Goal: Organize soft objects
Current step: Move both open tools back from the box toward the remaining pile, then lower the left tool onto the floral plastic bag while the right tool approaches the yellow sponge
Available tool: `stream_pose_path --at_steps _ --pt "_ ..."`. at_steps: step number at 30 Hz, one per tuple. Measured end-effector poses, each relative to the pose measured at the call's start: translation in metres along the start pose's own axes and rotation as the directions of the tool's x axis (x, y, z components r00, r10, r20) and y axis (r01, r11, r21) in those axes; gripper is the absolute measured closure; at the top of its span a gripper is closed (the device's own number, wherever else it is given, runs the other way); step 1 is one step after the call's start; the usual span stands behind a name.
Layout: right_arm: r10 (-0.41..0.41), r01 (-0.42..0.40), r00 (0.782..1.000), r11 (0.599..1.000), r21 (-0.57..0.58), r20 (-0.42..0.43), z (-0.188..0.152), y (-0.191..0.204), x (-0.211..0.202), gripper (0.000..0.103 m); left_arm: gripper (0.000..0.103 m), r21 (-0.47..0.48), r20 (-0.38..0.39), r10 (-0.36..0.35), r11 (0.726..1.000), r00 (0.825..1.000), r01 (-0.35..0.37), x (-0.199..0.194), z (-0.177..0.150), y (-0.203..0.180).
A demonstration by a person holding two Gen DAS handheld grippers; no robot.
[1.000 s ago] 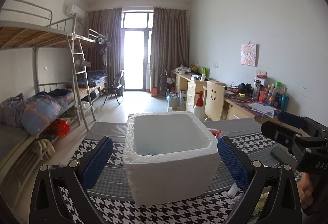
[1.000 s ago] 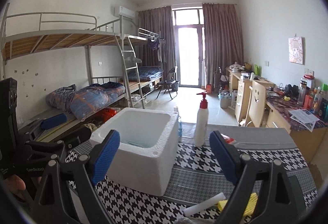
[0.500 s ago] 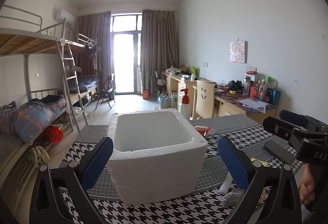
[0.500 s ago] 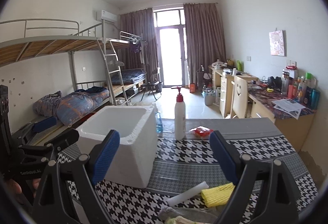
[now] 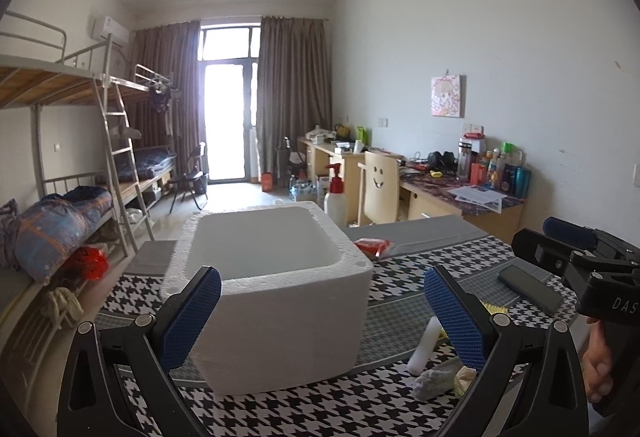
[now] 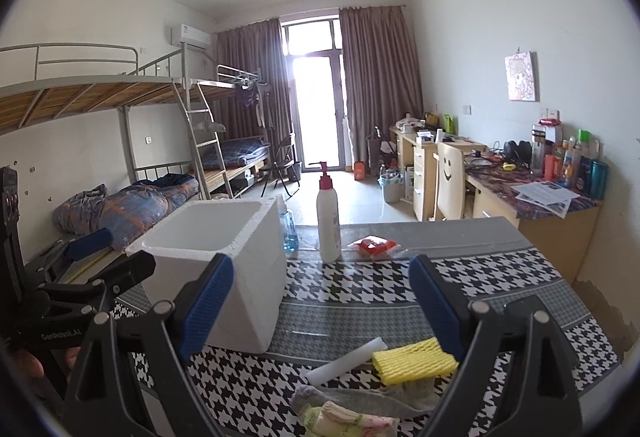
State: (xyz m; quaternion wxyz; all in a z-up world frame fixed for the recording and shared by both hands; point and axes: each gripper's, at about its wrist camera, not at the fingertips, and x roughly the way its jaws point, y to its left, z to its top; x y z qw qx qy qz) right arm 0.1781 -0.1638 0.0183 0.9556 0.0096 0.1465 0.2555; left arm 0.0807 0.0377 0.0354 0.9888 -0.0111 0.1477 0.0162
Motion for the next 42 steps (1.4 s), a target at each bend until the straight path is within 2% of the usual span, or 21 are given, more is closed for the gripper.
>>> stream_pose_path --at_steps 4,16,25,32,42 --pt "-0.004 0.004 1.000 1.000 0.021 -0.004 -0.001 -0.004 -0.003 0.011 0.001 0.004 -0.008 -0.020 1.000 1.000 0.020 0.003 -0.004 -0.004" --pt "-0.092 0.093 0.995 0.994 0.053 -0.030 -0.013 -0.018 -0.006 0.011 0.001 0.012 -0.049 -0.089 0.996 0.995 0.090 0.017 -0.013 -0.015" --pt "-0.108 0.111 0.993 0.991 0.073 -0.052 -0.021 -0.022 -0.008 0.011 0.001 0.016 -0.093 -0.162 0.986 0.982 0.164 0.023 -0.021 -0.026" --pt "-0.150 0.154 0.986 0.986 0.061 -0.077 -0.028 -0.027 -0.006 0.011 0.001 0.039 -0.129 -0.225 0.972 0.966 0.231 0.029 -0.028 -0.042" --pt "-0.177 0.189 0.975 0.979 0.079 -0.132 -0.038 -0.039 0.000 0.011 0.001 0.024 -0.204 -0.291 0.953 0.935 0.302 0.040 -0.043 -0.058"
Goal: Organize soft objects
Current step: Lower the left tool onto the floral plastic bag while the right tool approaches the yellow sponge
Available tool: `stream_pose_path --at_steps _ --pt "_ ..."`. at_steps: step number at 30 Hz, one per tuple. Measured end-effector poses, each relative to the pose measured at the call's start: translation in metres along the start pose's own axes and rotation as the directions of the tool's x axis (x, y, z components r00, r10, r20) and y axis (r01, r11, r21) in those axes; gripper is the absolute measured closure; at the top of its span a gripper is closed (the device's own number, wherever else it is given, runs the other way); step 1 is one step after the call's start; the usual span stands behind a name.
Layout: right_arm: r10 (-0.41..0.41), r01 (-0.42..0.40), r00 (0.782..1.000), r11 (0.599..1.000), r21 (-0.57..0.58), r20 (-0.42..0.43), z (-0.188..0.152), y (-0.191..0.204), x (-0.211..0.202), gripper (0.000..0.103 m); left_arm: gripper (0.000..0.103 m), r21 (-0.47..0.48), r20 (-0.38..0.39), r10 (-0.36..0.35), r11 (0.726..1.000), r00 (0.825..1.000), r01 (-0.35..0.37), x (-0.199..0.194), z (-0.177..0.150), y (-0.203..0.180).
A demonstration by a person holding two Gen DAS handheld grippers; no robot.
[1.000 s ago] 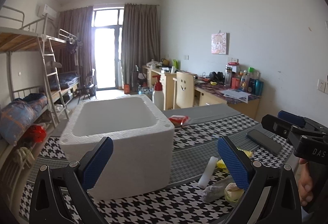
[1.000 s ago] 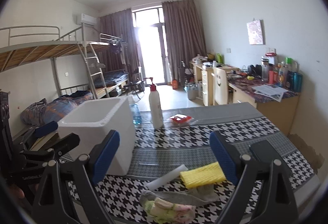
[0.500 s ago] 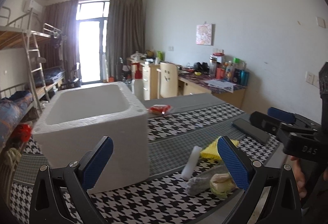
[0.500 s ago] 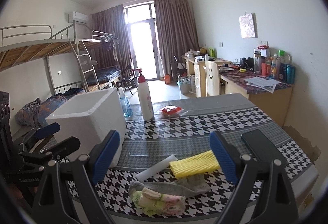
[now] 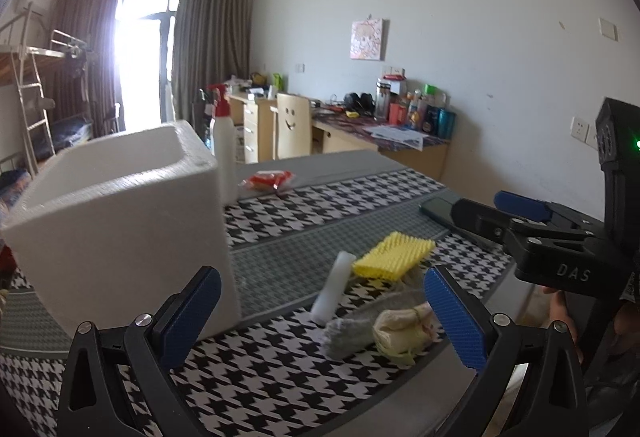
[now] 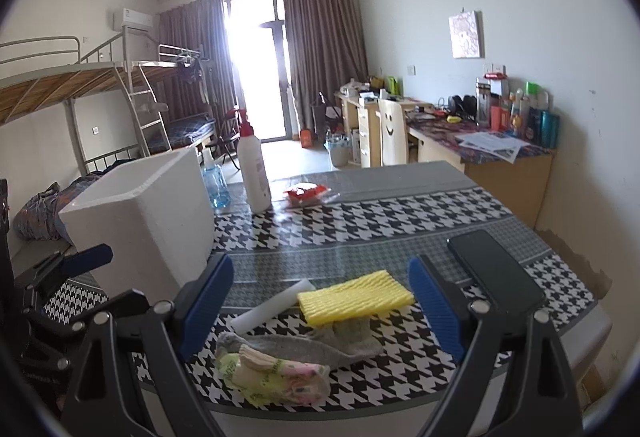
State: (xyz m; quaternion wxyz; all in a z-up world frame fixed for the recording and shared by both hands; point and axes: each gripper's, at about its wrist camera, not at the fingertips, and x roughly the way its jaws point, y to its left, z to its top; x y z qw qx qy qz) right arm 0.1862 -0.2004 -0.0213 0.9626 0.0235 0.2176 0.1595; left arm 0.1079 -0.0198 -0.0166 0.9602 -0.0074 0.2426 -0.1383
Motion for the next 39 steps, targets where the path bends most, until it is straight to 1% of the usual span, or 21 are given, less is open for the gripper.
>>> stream_pose_path --at_steps 9,15,22,24,26,29,31,32,34,35,36,39 --pt "-0.009 0.009 0.999 1.000 0.007 -0.047 -0.012 -0.012 0.008 0.011 0.001 0.004 -0.043 -0.032 0.999 0.999 0.032 0.014 -0.012 -0.015" --pt "-0.020 0.021 0.998 1.000 0.017 -0.061 -0.017 -0.021 0.009 0.011 0.001 -0.003 -0.068 -0.075 0.997 0.995 0.075 0.022 -0.016 -0.021" --pt "-0.006 0.009 0.996 1.000 0.029 -0.089 -0.023 -0.026 0.015 0.011 0.002 0.000 -0.104 -0.095 0.995 0.990 0.096 0.036 -0.021 -0.032" --pt "-0.005 0.008 0.995 0.999 0.031 -0.096 -0.024 -0.028 0.018 0.011 0.010 0.001 -0.126 -0.106 0.994 0.986 0.107 0.042 -0.023 -0.035" --pt "-0.004 0.007 0.995 0.999 0.032 -0.105 -0.025 -0.031 0.021 0.011 0.013 0.003 -0.146 -0.120 0.993 0.982 0.122 0.048 -0.025 -0.037" --pt "-0.017 0.020 0.992 0.999 0.028 -0.125 -0.026 -0.033 0.027 0.011 0.015 0.009 -0.157 -0.126 0.992 0.979 0.129 0.053 -0.027 -0.039" --pt "-0.010 0.014 0.992 0.999 0.033 -0.128 -0.026 -0.033 0.028 0.011 0.016 0.013 -0.165 -0.127 0.991 0.978 0.131 0.056 -0.028 -0.040" --pt "-0.007 0.011 0.992 0.999 0.032 -0.128 -0.026 -0.033 0.029 0.011 0.018 0.014 -0.174 -0.128 0.991 0.976 0.133 0.059 -0.028 -0.040" --pt "-0.008 0.011 0.992 1.000 0.023 -0.128 -0.027 -0.031 0.030 0.011 0.027 0.012 -0.191 -0.141 0.989 0.971 0.146 0.065 -0.029 -0.039" --pt "-0.009 0.012 0.991 1.000 0.020 -0.130 -0.028 -0.031 0.031 0.011 0.033 0.007 -0.203 -0.152 0.988 0.967 0.157 0.068 -0.029 -0.039" --pt "-0.007 0.010 0.991 1.000 0.020 -0.134 -0.028 -0.031 0.033 0.011 0.037 0.003 -0.210 -0.162 0.986 0.964 0.166 0.070 -0.029 -0.039" --pt "0.002 0.002 0.988 1.000 0.024 -0.156 -0.031 -0.031 0.041 0.011 0.037 0.016 -0.220 -0.161 0.985 0.962 0.169 0.074 -0.031 -0.040"
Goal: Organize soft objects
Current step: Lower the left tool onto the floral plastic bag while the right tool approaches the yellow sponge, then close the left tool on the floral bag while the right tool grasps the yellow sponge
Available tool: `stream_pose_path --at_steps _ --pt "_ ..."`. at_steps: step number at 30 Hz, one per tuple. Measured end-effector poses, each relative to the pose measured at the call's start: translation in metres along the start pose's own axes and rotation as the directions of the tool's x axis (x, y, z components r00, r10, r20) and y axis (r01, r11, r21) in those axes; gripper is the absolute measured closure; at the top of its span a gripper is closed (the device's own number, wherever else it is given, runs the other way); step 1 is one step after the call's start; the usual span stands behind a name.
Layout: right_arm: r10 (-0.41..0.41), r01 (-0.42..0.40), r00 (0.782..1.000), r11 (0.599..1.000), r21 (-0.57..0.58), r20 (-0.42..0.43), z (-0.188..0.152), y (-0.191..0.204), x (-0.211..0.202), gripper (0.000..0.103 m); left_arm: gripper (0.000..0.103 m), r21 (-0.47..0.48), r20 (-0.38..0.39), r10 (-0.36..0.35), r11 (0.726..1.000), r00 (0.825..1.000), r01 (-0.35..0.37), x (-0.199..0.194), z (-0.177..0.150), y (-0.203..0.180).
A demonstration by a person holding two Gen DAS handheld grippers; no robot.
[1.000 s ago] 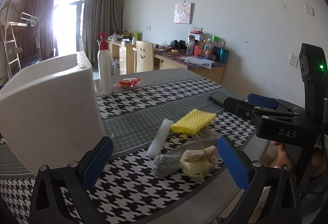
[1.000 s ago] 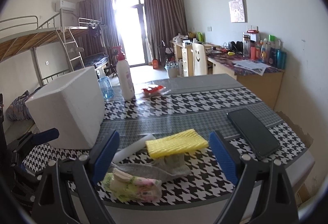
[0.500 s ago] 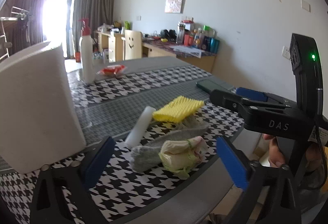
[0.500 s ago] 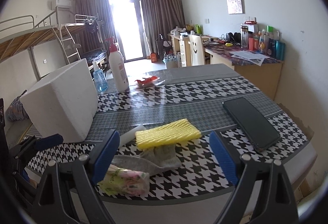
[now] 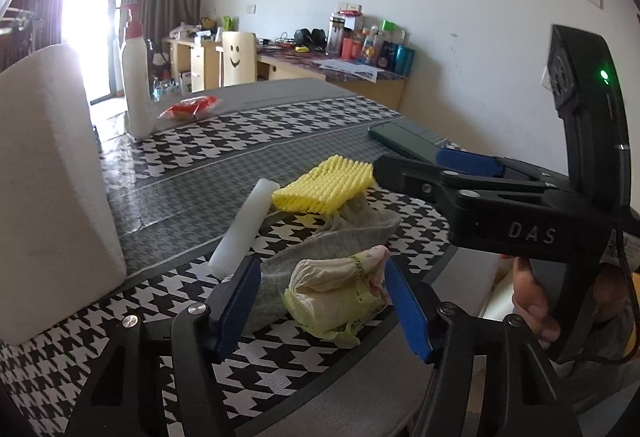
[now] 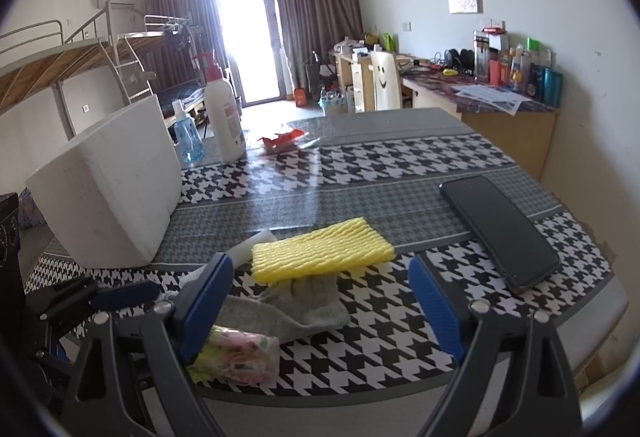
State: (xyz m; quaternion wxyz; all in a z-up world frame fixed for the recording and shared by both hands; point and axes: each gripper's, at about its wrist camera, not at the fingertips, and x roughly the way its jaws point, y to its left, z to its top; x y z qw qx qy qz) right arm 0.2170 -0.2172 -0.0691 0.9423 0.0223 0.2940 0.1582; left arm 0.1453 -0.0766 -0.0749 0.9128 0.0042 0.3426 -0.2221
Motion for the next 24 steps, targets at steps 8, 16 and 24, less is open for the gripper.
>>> stream_pose_path --at_steps 8,16,24 --pt "0.025 -0.024 0.999 0.999 0.021 -0.042 -0.001 -0.006 0.016 0.011 0.043 0.021 -0.037 -0.005 1.000 0.999 0.006 0.016 0.003 -0.002" --pt "0.040 -0.037 0.997 0.999 0.040 -0.070 -0.004 -0.011 0.029 0.011 0.066 0.036 -0.068 -0.004 0.999 0.998 0.006 0.020 0.000 -0.002" --pt "0.061 -0.054 0.991 0.997 0.063 -0.121 -0.006 -0.011 0.045 0.011 0.075 0.023 -0.064 -0.029 0.999 0.998 0.031 0.015 0.000 0.001"
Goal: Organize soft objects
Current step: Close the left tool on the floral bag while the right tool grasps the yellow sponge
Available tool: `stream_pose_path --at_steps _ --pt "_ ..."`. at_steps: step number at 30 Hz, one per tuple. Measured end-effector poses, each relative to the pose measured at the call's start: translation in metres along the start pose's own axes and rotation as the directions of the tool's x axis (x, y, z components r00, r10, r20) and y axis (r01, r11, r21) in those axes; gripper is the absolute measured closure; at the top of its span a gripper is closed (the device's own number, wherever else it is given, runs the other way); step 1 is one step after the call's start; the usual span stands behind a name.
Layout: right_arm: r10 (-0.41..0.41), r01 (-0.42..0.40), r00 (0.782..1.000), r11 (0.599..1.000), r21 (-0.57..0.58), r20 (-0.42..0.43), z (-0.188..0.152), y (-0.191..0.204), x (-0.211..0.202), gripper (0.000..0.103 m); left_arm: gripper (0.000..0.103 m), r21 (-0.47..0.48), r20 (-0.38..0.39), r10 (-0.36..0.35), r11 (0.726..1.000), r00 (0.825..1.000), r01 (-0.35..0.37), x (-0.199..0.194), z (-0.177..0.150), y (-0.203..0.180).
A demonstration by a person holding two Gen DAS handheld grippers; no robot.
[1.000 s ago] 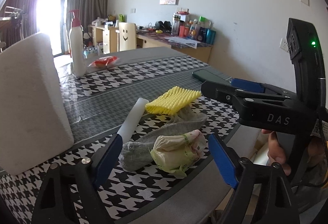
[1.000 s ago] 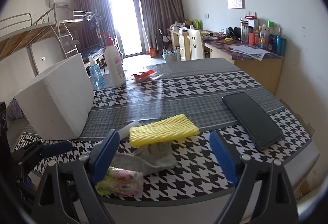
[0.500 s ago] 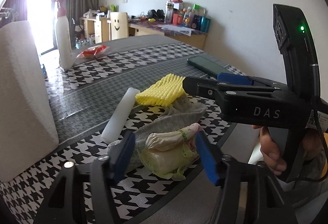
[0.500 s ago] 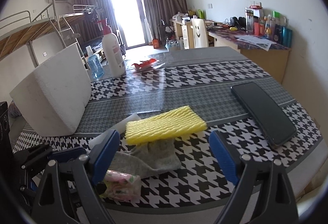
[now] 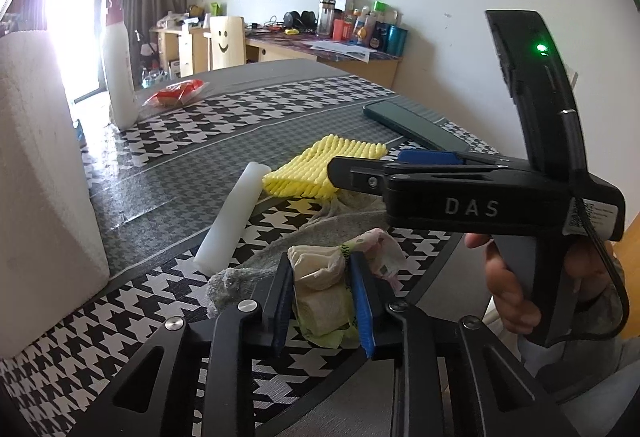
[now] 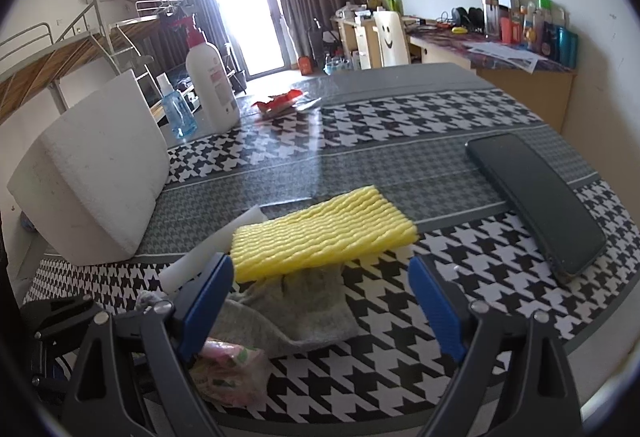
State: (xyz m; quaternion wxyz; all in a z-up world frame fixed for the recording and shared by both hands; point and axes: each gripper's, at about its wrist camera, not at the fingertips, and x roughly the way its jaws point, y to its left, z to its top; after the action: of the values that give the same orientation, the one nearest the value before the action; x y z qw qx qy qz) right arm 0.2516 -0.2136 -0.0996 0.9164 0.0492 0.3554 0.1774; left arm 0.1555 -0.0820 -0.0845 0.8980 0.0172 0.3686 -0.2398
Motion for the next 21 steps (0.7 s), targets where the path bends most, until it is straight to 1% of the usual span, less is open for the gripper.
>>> stream_pose_path --at_steps 3,7,11,15,17,19,21 --pt "0.014 -0.014 1.000 1.000 0.008 -0.010 0.002 0.001 0.003 0.011 0.075 -0.003 0.006 -0.017 1.000 1.000 0.017 -0.004 0.000 -0.001" --pt "0.023 -0.022 1.000 1.000 0.013 -0.022 0.004 0.003 0.008 0.012 0.075 -0.001 0.016 -0.017 1.000 1.000 0.017 -0.008 0.001 -0.001" --pt "0.051 -0.050 0.998 0.998 0.038 -0.044 0.006 0.000 0.015 0.022 0.075 -0.002 0.029 -0.017 1.000 0.999 0.017 -0.015 0.002 -0.002" --pt "0.072 -0.067 0.995 0.995 0.067 -0.066 0.007 -0.003 0.021 0.029 0.075 -0.002 0.035 -0.010 1.000 0.999 0.010 -0.021 0.001 -0.002" --pt "0.075 -0.070 0.995 0.995 0.072 -0.070 0.008 -0.003 0.023 0.038 0.075 -0.004 0.039 -0.001 1.000 0.999 0.001 -0.024 0.001 0.000" --pt "0.078 -0.072 0.994 0.994 0.082 -0.073 0.009 -0.004 0.025 0.042 0.075 -0.010 0.044 0.012 1.000 0.999 -0.011 -0.026 0.001 0.003" --pt "0.077 -0.071 0.994 0.994 0.086 -0.077 0.010 -0.004 0.027 0.053 0.075 -0.019 0.046 0.018 1.000 0.999 -0.017 -0.028 0.000 0.006"
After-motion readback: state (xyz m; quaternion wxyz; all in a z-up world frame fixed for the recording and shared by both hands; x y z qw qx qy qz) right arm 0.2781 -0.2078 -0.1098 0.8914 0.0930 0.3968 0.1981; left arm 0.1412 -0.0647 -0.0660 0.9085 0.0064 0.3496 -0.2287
